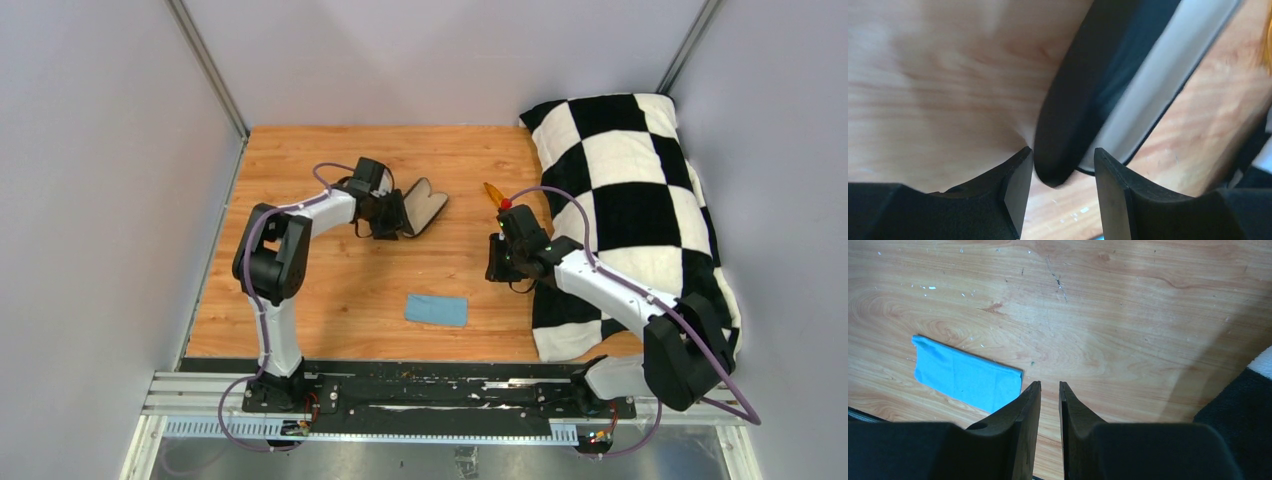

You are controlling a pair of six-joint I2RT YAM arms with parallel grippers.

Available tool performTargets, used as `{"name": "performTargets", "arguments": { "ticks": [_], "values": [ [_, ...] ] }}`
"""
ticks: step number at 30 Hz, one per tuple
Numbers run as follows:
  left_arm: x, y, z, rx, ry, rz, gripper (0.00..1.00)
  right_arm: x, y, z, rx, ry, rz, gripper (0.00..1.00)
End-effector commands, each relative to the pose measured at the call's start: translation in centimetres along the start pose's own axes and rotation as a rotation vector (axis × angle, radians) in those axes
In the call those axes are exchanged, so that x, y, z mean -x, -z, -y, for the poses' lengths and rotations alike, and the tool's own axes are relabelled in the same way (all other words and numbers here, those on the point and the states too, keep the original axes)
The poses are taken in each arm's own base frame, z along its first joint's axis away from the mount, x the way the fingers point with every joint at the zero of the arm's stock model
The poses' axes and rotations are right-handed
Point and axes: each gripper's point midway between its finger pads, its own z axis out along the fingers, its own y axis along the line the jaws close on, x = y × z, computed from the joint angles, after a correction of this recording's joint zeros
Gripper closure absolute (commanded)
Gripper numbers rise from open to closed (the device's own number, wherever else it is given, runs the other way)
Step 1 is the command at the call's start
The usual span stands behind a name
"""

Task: Organize the sunglasses
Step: Adjust the sunglasses case at the center of the board.

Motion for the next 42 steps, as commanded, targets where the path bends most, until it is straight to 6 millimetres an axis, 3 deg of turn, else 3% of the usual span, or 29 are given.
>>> {"name": "performTargets", "arguments": {
  "ticks": [1, 13, 17, 21, 24, 29, 37, 40, 42],
  "values": [
    [-2.7, 1.5, 4.3, -0.090, -0.060, -0.019, 0.47, 0.3, 0.2, 0.3, -0.007, -0.016, -0.003, 0.74],
    [0.2, 8.8, 7.7, -0.111, -0.178, 0.104, 0.46, -0.4, 0.3, 0.6, -0.009, -0.019, -0.007, 0.74],
    [2.0, 9.5, 8.7, -0.108, -0.287, 0.119, 0.31, -0.4, 0.4, 0.5, 0.001, -0.020, -0.005, 0.75],
    [4.5, 8.5, 7.4, 0.012, -0.379, 0.120, 0.28, -0.4, 0.7, 0.4, 0.010, -0.019, 0.000, 0.75],
    [6.0, 7.3, 7.1, -0.019, -0.487, 0.089, 0.26, -0.4, 1.1, 0.3, 0.019, -0.024, 0.010, 0.74],
    [7.7, 4.2, 5.1, -0.073, -0.522, -0.015, 0.24, -1.1, 1.8, 0.2, 0.044, -0.032, 0.016, 0.75],
    [4.8, -0.7, 4.0, -0.170, -0.502, -0.208, 0.26, -2.1, 1.8, 0.5, 0.040, -0.036, -0.006, 0.74],
    [3.8, -1.3, 4.5, -0.231, -0.466, -0.250, 0.35, -2.0, 1.7, 0.4, 0.042, -0.038, -0.011, 0.74],
    [3.5, -1.4, 4.9, -0.250, -0.442, -0.260, 0.46, -1.8, 1.8, 0.1, 0.053, -0.039, -0.014, 0.74]
  ]
}}
